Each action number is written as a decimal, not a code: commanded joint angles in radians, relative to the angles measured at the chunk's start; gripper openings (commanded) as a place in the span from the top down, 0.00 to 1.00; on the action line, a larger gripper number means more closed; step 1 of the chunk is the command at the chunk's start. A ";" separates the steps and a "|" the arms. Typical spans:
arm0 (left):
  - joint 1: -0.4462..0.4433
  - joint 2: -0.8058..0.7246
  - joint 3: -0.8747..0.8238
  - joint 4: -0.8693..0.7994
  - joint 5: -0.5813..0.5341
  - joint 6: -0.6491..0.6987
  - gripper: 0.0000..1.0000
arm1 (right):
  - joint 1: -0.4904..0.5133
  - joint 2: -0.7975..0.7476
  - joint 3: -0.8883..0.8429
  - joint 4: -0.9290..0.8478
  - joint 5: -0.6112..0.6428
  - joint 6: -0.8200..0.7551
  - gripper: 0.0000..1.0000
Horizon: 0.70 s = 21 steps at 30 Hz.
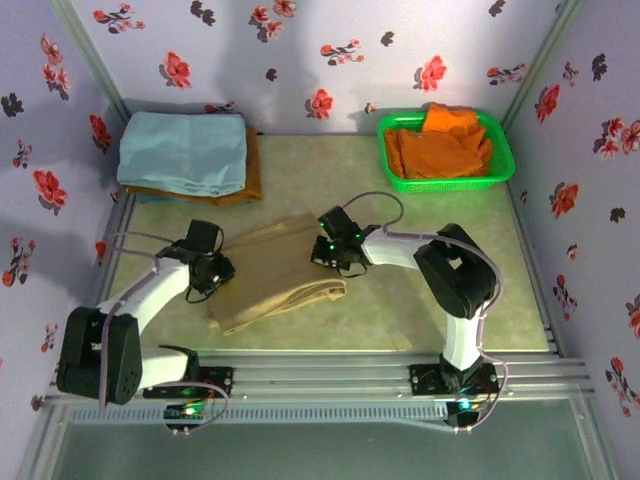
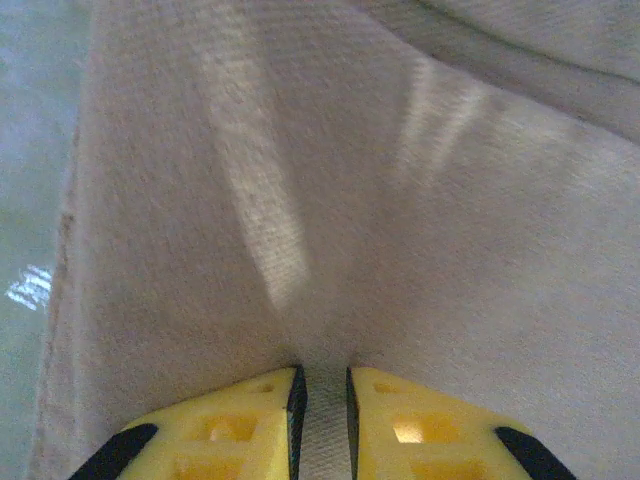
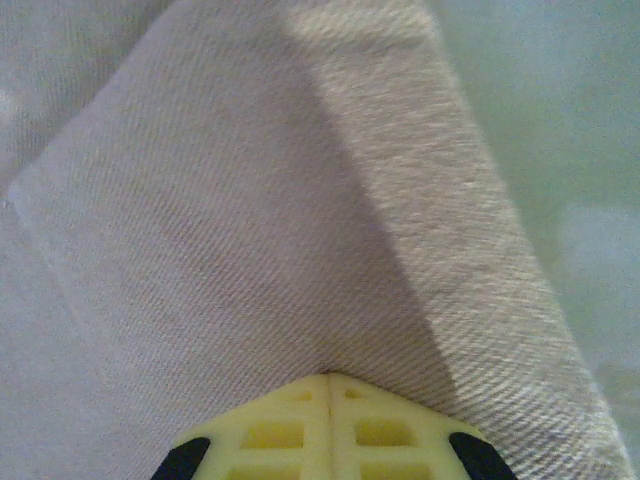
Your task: Fold and stack the trousers
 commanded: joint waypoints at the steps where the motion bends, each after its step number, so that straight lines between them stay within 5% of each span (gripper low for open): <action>1: 0.011 0.089 0.052 0.107 -0.009 0.062 0.78 | -0.062 0.047 -0.085 -0.078 0.063 0.039 1.00; 7: 0.021 0.232 0.153 0.105 0.009 0.094 0.76 | -0.121 -0.038 -0.085 -0.171 0.046 -0.053 1.00; 14: -0.009 0.221 0.473 -0.113 -0.071 0.238 0.33 | -0.101 -0.143 0.061 -0.304 -0.038 -0.155 0.68; 21: -0.041 0.505 0.752 -0.149 -0.089 0.308 0.40 | -0.101 -0.189 0.130 -0.361 -0.028 -0.176 0.56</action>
